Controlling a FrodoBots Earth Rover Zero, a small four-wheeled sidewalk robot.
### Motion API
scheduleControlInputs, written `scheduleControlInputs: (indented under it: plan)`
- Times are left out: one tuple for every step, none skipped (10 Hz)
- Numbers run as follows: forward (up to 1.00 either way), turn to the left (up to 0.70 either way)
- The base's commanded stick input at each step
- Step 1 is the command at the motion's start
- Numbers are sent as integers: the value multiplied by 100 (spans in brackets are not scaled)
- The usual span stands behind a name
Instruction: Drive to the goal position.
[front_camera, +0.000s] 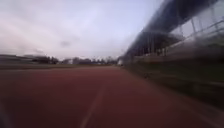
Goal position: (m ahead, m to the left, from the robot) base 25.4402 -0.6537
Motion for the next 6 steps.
scheduleControlInputs:
  plan:
    - [70,-1]
    - [70,0]
    - [70,0]
    - [70,-4]
    - [70,-29]
    - [70,-17]
